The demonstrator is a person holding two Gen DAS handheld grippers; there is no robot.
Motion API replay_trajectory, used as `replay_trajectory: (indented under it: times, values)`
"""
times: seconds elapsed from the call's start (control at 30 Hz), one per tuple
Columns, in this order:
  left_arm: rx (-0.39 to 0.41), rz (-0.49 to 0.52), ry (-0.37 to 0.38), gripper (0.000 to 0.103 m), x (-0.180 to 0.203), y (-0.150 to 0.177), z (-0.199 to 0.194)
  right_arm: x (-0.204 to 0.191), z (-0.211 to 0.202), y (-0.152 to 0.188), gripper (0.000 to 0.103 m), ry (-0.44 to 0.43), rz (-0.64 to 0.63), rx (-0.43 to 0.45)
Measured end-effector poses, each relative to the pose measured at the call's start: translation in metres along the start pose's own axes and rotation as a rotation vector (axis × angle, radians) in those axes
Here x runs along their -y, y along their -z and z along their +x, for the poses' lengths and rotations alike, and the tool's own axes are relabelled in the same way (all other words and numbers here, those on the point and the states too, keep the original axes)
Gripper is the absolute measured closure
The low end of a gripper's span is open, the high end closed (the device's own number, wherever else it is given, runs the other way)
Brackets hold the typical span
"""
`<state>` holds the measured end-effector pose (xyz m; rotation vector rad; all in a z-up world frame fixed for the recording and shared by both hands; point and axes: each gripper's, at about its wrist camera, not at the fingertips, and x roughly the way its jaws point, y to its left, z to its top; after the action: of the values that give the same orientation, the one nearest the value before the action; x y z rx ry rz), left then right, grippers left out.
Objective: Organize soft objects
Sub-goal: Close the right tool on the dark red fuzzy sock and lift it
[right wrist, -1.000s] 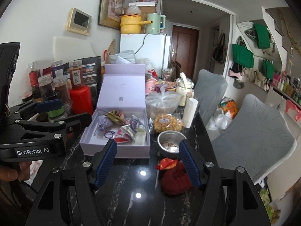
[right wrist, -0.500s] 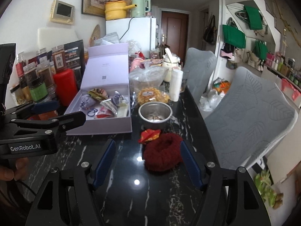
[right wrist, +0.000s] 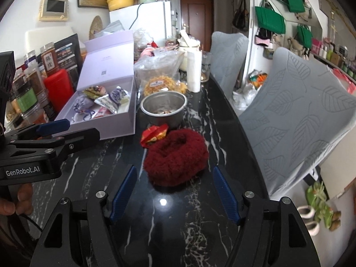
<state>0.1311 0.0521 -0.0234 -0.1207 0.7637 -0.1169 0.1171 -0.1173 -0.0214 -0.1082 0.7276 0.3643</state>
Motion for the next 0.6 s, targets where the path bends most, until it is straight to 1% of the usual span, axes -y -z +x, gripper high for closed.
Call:
replay_trajectory:
  times: [0.1, 0.17, 0.2, 0.23, 0.47, 0.6]
  values:
    - [-0.019, 0.003, -0.002, 0.011, -0.002, 0.0, 0.011, 0.005, 0.014, 0.002, 0.029, -0.005, 0.018, -0.024]
    - [-0.029, 0.007, -0.009, 0.011, -0.003, -0.002, 0.018, 0.008, 0.022, 0.003, 0.013, -0.006, 0.027, -0.042]
    - [-0.033, 0.008, -0.013, 0.011, -0.003, -0.002, 0.021, 0.009, 0.026, 0.004, 0.009, -0.008, 0.031, -0.05]
    - [-0.036, 0.01, -0.018, 0.011, -0.004, -0.003, 0.023, 0.01, 0.031, 0.004, 0.0, -0.012, 0.036, -0.057]
    - [-0.036, 0.026, -0.049, 0.011, -0.008, -0.009, 0.033, 0.013, 0.073, 0.001, 0.0, -0.031, 0.064, -0.116]
    - [-0.041, 0.032, -0.044, 0.011, -0.01, -0.012, 0.04, 0.012, 0.096, -0.003, 0.0, -0.029, 0.064, -0.149]
